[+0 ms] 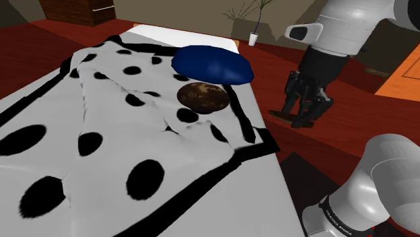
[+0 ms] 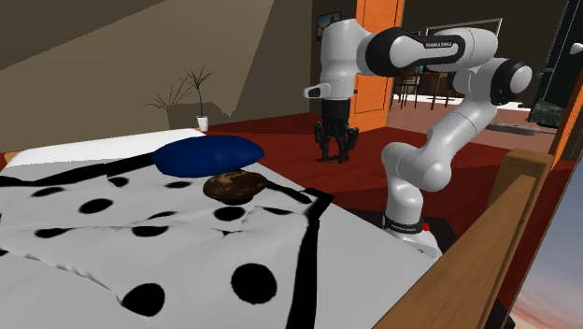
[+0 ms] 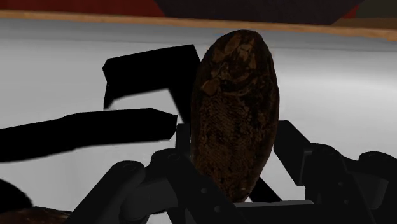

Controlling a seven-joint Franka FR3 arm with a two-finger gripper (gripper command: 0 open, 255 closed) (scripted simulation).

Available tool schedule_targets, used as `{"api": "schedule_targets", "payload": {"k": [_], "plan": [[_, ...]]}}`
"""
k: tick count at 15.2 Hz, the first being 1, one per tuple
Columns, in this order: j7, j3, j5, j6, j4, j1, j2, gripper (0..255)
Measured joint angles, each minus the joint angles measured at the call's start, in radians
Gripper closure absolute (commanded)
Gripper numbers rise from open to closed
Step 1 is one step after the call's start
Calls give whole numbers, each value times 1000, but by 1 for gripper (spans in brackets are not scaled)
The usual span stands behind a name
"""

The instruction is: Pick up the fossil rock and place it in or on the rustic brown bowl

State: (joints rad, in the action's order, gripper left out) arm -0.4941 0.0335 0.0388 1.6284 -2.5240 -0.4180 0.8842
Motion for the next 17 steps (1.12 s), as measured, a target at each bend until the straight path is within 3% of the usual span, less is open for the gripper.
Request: {"api": "schedule_targets", "payload": {"k": [8, 17], "plan": [[-48, -39, -30, 124, 219, 23, -343, 255], [-89, -69, -33, 141, 559, 34, -701, 255]]}}
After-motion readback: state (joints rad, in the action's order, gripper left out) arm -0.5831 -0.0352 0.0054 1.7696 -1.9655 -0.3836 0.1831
